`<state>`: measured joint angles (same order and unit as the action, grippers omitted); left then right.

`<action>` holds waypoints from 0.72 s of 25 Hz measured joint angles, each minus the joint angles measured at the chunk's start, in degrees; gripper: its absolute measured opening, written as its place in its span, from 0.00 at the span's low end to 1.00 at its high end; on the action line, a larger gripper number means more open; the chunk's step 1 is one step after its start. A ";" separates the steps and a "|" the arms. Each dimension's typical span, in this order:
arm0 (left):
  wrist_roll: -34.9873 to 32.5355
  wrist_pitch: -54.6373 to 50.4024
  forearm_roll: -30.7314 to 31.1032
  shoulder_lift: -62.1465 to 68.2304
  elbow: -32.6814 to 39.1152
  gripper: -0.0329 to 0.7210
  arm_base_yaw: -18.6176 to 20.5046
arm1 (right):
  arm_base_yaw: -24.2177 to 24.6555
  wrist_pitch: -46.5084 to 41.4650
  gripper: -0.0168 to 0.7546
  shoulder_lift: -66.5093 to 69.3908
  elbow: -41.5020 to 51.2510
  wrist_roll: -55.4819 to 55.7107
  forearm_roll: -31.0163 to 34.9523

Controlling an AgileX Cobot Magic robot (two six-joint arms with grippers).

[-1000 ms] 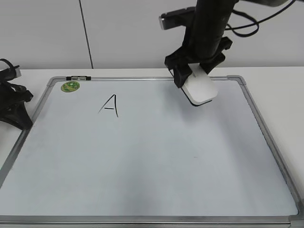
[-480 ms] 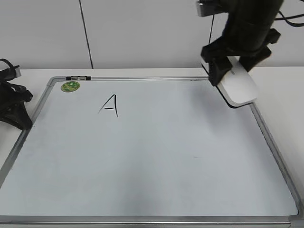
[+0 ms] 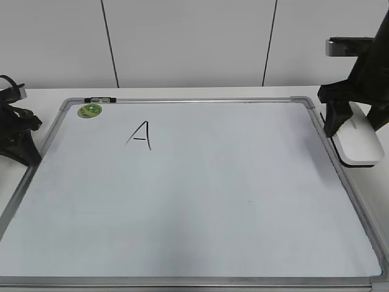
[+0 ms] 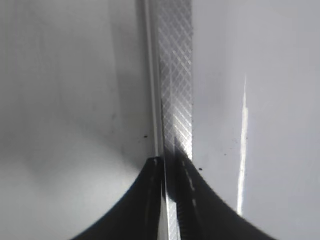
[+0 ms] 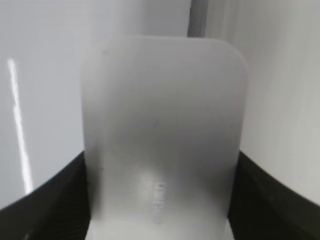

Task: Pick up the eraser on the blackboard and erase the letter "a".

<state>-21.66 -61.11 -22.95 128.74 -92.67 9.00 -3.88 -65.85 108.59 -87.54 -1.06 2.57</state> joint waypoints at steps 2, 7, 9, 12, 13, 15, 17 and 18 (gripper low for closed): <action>0.00 0.00 0.00 0.00 0.00 0.12 0.00 | -0.02 1.01 0.71 1.39 0.00 0.00 0.00; 0.00 0.00 0.00 0.00 0.00 0.12 0.00 | -0.02 3.59 0.71 5.79 -1.04 0.04 0.20; 0.00 0.00 0.00 0.00 0.00 0.12 0.00 | -0.02 4.48 0.71 7.58 -2.07 0.13 0.20; 0.00 0.00 0.00 0.00 0.00 0.12 0.00 | -0.02 4.97 0.71 10.32 -3.94 0.13 0.20; 0.00 0.00 0.00 0.00 0.00 0.12 0.00 | -0.02 4.97 0.71 11.07 -4.52 0.13 0.20; 0.00 0.00 0.00 0.00 0.00 0.12 0.00 | -0.02 5.10 0.71 12.56 -5.79 0.13 0.10; 0.00 0.00 0.00 0.00 0.00 0.12 0.00 | -0.02 5.14 0.71 13.74 -6.45 0.13 0.10; 0.00 0.00 0.00 0.00 0.00 0.12 0.00 | -0.02 5.23 0.71 14.16 -6.61 0.13 -0.03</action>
<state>-21.66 -61.11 -22.95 128.74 -92.67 9.00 -3.90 -60.61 122.75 -94.15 -0.93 2.54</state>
